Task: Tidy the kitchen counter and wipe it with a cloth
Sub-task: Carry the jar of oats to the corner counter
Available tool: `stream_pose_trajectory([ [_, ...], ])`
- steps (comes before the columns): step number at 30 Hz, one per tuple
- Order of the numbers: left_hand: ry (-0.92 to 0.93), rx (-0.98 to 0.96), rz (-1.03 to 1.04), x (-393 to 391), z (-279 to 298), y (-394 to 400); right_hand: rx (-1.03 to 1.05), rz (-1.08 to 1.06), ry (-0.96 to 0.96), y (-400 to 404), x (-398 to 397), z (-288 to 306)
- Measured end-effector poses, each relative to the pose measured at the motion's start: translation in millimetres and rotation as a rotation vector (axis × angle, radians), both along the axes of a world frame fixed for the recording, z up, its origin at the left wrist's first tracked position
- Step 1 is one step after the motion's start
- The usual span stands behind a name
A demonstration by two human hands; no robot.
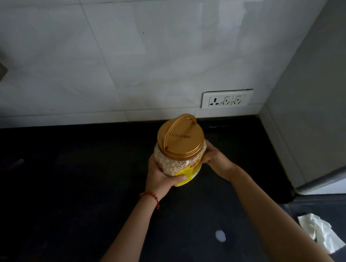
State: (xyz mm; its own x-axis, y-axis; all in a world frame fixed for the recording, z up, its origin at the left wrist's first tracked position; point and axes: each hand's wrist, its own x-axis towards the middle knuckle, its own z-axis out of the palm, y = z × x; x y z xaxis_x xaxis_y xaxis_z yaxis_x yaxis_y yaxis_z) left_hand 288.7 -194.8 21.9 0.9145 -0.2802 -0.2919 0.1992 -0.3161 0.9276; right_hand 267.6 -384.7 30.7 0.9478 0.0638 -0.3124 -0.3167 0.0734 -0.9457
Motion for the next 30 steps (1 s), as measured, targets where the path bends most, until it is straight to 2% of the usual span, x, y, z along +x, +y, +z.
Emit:
stream_pose_trajectory([
  [6, -0.025, -0.019, 0.057, -18.0, 1.9, 9.4, -0.003, 0.041, -0.056, 5.2, -19.5, 10.7],
  [10, 0.014, -0.111, 0.092, -29.9, 10.1, 15.7, -0.037, 0.015, -0.098, 12.1, -38.0, 18.1],
  [16, 0.041, -0.291, 0.168, -49.4, 34.5, 17.6, -0.020, -0.135, -0.171, 26.5, -58.4, 37.7],
  [19, 0.060, -0.395, 0.243, -58.9, 48.0, 19.1, -0.071, -0.114, -0.205, 29.8, -59.2, 58.0],
  [24, 0.098, -0.521, 0.338, -78.1, 65.7, 25.4, 0.059, 0.023, -0.221, 37.7, -62.0, 82.8],
  [30, 0.082, -0.538, 0.483, -108.7, 82.8, 63.6, 0.189, 0.053, -0.206, 89.9, -86.8, 91.3],
])
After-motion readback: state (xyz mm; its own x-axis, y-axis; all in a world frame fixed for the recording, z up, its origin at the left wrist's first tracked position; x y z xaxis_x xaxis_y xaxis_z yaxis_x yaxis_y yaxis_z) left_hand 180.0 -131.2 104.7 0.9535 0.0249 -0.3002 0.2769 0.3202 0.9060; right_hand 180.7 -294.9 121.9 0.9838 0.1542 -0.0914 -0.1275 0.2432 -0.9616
